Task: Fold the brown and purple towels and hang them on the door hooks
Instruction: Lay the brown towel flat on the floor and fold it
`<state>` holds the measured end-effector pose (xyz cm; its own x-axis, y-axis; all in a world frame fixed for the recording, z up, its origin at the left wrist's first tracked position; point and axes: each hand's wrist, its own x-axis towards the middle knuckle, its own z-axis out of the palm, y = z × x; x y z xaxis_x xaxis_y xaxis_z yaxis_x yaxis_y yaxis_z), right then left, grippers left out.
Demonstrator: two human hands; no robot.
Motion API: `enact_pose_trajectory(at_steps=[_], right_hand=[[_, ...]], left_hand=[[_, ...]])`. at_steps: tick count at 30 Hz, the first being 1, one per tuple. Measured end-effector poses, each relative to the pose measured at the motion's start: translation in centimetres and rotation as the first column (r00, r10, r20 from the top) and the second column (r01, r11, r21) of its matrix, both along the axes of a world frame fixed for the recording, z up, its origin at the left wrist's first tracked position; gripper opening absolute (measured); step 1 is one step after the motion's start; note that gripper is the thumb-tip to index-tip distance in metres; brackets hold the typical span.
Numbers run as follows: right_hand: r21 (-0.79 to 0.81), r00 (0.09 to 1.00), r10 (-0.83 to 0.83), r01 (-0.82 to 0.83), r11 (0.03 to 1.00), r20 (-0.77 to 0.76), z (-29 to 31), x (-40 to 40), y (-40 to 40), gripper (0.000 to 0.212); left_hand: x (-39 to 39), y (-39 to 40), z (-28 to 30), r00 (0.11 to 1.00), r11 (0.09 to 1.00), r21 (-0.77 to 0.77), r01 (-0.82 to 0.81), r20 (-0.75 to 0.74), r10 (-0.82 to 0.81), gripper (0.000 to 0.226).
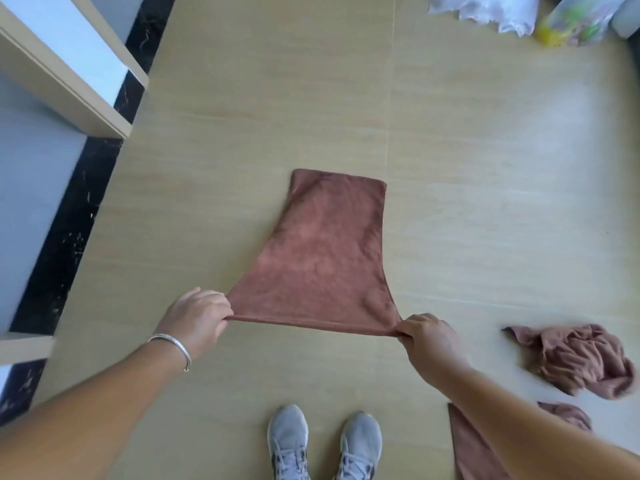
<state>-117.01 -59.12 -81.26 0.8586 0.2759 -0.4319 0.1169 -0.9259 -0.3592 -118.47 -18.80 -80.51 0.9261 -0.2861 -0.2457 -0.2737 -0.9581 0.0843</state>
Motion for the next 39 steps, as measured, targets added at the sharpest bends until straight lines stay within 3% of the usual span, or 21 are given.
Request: enact_pose_trajectory(at_steps=[6,12,14,21,26,29,32,34,36,39], right_hand=[[-0.034,0.991,-0.070,0.067,0.997,-0.116,-7.9,-6.5,1.2,0.017],[-0.112,0.980,-0.117,0.099,0.989,-0.161,-13.9,-5.5,2.1,0.017],[-0.113,0.982,-0.149,0.136,0.984,-0.116,-15.3,-3.1,2.3,0.016],[-0.061,0.951,-0.246,0.261,0.963,0.187,-19.2,11.1,2.4,0.017],[-0.103,0.920,-0.248,0.290,0.951,0.303,-25.0,20.6,2.2,0.025],[-0.246,0.943,-0.028,0.116,0.962,0.332,-29.7,21.9,2.5,0.043],[-0.269,0.896,0.276,-0.186,0.945,0.348,-33.8,19.1,3.2,0.052],[-0.226,0.867,0.394,-0.336,0.914,0.304,-35.6,16.1,3.4,0.049],[-0.204,0.874,0.442,-0.404,0.892,0.202,-36.7,12.5,3.3,0.051],[-0.249,0.874,0.486,-0.466,0.849,0.023,-37.8,8.8,2.7,0.073]], left_hand=[[-5.8,0.5,-9.3,0.980,0.996,-0.049,-0.073,-0.188,0.062,0.034],[-5.5,0.5,-15.8,0.949,0.973,-0.073,-0.217,-0.250,0.193,0.018],[-3.0,0.5,-17.1,0.942,0.959,-0.087,-0.270,-0.232,0.244,0.011],[12.3,0.1,-21.0,0.946,0.939,-0.125,-0.322,-0.072,0.315,0.020],[22.2,-0.8,-27.1,0.915,0.912,-0.098,-0.398,-0.108,0.388,0.031],[23.9,-2.2,-31.8,0.947,0.943,-0.088,-0.320,-0.042,0.318,0.049],[20.0,-4.3,-35.7,0.993,0.998,-0.069,-0.008,0.120,0.016,0.054],[15.9,-5.3,-37.7,0.981,0.985,-0.060,0.161,0.117,-0.153,0.055],[12.3,-5.8,-39.4,0.979,0.979,-0.024,0.202,0.026,-0.201,0.061],[8.8,-6.0,-40.7,0.991,0.991,0.060,0.122,-0.054,-0.118,0.069]])
